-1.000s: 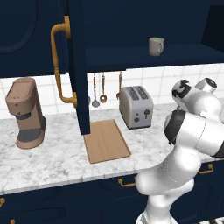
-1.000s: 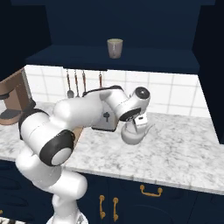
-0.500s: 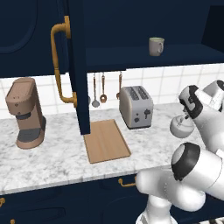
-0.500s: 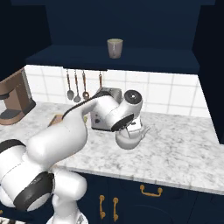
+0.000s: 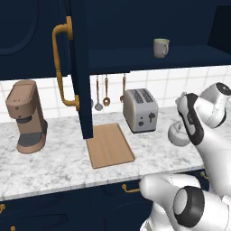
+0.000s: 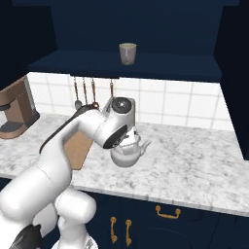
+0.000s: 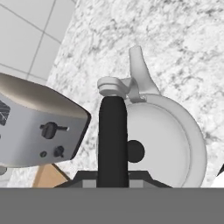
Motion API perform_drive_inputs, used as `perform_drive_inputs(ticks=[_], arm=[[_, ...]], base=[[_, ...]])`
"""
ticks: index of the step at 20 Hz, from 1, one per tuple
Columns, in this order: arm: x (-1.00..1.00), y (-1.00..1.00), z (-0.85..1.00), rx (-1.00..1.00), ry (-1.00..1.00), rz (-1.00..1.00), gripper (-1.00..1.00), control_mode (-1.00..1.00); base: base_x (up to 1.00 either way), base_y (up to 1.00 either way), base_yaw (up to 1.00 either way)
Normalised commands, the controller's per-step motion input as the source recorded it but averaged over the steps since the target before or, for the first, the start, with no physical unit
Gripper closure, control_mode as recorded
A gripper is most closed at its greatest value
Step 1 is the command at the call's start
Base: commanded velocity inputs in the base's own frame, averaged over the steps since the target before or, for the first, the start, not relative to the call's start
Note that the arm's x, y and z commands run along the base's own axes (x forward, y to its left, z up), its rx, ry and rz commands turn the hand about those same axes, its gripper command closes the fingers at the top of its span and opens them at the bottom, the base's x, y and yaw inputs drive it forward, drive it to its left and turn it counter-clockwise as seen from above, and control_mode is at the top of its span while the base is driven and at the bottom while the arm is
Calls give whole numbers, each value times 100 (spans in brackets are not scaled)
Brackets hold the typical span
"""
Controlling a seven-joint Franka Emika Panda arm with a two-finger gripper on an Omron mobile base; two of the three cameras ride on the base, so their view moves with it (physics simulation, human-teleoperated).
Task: Pick the kettle from the counter and place it on the tray. Then pick the mug from the cabinet and place it on the tray. Then close the cabinet doors.
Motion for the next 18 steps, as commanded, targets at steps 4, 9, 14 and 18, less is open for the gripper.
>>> perform_drive_inputs(ticks=[4,9,14,18], arm=[[-22,87,3,-4,1,4,100,-100],[-13,94,0,-1,1,8,100,-100],[-4,91,0,0,0,10,100,-100],[10,82,0,0,0,5,100,-100]], base=[[0,0,0],[0,0,0],[0,0,0],[0,0,0]])
